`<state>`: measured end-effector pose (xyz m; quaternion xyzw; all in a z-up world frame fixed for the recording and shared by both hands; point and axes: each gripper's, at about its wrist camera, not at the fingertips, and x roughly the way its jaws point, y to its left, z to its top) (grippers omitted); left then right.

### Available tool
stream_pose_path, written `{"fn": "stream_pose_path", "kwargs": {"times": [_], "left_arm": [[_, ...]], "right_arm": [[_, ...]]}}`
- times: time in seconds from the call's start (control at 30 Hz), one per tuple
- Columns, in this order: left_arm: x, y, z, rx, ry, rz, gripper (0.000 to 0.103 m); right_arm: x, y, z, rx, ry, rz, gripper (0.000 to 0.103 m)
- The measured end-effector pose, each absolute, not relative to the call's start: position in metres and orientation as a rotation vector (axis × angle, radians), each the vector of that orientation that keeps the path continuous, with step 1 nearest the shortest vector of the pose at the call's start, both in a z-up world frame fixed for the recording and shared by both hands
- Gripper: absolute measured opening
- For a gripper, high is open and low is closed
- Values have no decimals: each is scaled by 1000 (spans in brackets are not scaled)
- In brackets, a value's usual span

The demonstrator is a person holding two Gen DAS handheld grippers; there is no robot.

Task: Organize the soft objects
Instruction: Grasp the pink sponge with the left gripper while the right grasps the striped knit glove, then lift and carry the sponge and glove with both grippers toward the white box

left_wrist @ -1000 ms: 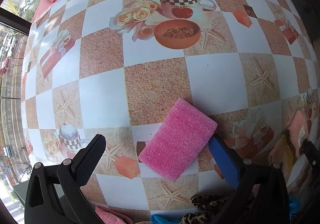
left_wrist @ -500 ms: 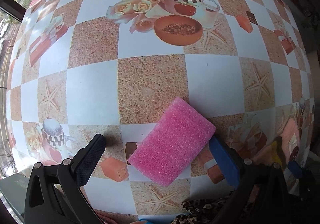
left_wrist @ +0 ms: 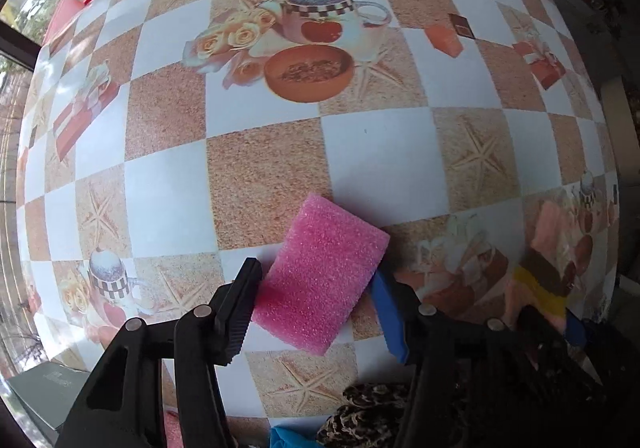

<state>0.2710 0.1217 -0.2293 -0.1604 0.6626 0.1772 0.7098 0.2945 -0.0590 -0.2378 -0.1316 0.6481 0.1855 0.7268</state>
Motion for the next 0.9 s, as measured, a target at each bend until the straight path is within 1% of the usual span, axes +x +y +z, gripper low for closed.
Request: {"fn": "stream_pose_path", "kwargs": {"times": [0.03, 0.2, 0.5, 0.53, 0.67, 0.9], "left_arm": [[271, 122, -230, -363, 1483, 390, 57], [261, 138, -211, -458, 1405, 420, 56], [248, 135, -156, -414, 1316, 367, 56], [245, 131, -148, -408, 1312, 355, 56], [231, 70, -125, -390, 1309, 326, 56], [195, 21, -101, -388, 1317, 247, 56]], "right_arm": [[295, -59, -237, -283, 1440, 427, 20], [295, -68, -225, -244, 1443, 449, 19], [288, -99, -182, -167, 1418, 475, 19], [286, -103, -177, -162, 1416, 476, 19], [281, -121, -152, -154, 1413, 480, 19], [264, -155, -137, -139, 1417, 501, 19]]}}
